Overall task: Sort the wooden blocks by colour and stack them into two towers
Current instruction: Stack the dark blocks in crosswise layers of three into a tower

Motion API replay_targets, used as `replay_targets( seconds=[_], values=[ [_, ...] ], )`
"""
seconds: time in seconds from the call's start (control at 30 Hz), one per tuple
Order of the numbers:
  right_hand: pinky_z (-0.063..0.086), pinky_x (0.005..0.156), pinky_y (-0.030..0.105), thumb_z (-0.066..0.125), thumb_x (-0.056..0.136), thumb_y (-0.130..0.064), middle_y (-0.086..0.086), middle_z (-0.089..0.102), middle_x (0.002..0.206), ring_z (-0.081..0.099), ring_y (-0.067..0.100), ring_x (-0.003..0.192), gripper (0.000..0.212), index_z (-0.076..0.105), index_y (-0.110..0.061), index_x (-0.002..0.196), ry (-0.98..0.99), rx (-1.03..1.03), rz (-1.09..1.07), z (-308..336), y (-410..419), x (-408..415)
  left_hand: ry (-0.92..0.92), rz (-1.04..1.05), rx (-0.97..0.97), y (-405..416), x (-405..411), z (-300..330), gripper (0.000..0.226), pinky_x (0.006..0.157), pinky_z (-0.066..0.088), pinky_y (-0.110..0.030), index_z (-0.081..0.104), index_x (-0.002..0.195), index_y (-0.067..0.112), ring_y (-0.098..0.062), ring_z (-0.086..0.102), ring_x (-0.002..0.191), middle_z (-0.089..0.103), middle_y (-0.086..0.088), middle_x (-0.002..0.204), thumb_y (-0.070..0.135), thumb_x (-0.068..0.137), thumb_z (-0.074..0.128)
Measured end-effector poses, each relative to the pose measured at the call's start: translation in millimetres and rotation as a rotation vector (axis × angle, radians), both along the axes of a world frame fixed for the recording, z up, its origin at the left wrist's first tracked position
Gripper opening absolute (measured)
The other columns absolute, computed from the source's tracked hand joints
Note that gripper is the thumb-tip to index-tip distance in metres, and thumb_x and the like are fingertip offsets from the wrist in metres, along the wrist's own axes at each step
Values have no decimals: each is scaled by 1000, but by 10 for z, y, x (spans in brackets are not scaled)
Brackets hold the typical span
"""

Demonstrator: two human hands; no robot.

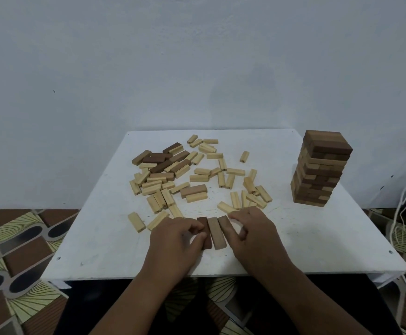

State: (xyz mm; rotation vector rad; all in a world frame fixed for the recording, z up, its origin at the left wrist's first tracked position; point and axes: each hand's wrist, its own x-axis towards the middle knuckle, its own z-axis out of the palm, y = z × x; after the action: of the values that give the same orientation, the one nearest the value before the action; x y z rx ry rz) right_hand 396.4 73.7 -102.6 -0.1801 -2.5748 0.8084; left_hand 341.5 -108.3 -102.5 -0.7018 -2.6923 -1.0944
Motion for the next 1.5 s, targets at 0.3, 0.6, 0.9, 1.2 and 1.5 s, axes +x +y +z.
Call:
replay_targets(
  seconds=[0.3, 0.6, 0.9, 1.2, 1.5],
  values=[
    [49, 72, 16, 84, 70, -39, -17, 62, 93, 56, -2, 74, 35, 75, -26, 101, -155, -40, 282, 90, 173, 4, 27, -107, 12, -51, -28, -22, 35, 83, 40, -21, 74, 98, 42, 6, 48, 97, 63, 25, 89, 61, 68, 72],
    [42, 77, 4, 84, 71, -40, -21, 60, 101, 60, -1, 88, 26, 79, -28, 94, -178, 15, 275, 72, 168, -15, 0, -145, 28, -48, -52, -12, 41, 81, 48, -42, 76, 97, 42, 0, 51, 92, 60, 25, 86, 67, 66, 65],
    [44, 71, 10, 86, 67, -36, -18, 52, 132, 59, 3, 76, 23, 71, -30, 84, -227, -82, 318, 44, 208, -49, -19, -155, -24, -55, -110, -69, 30, 93, 43, -42, 71, 87, 46, -3, 45, 110, 54, 27, 111, 64, 63, 71],
    [43, 71, 17, 80, 73, -32, -10, 61, 114, 53, -2, 75, 31, 55, -35, 92, -277, -82, 418, 95, 215, -106, -90, -265, -138, -8, -113, -2, 30, 90, 19, -28, 49, 91, 35, 11, 26, 125, 44, 36, 132, 43, 74, 73],
    [49, 64, 29, 82, 70, -33, -3, 61, 84, 50, 4, 64, 44, 47, -38, 96, -360, -119, 403, 164, 270, -139, -308, -276, 50, 15, -202, 168, 66, 94, 48, -37, 41, 108, 38, -3, 53, 120, 61, 20, 119, 33, 61, 87]
  ],
)
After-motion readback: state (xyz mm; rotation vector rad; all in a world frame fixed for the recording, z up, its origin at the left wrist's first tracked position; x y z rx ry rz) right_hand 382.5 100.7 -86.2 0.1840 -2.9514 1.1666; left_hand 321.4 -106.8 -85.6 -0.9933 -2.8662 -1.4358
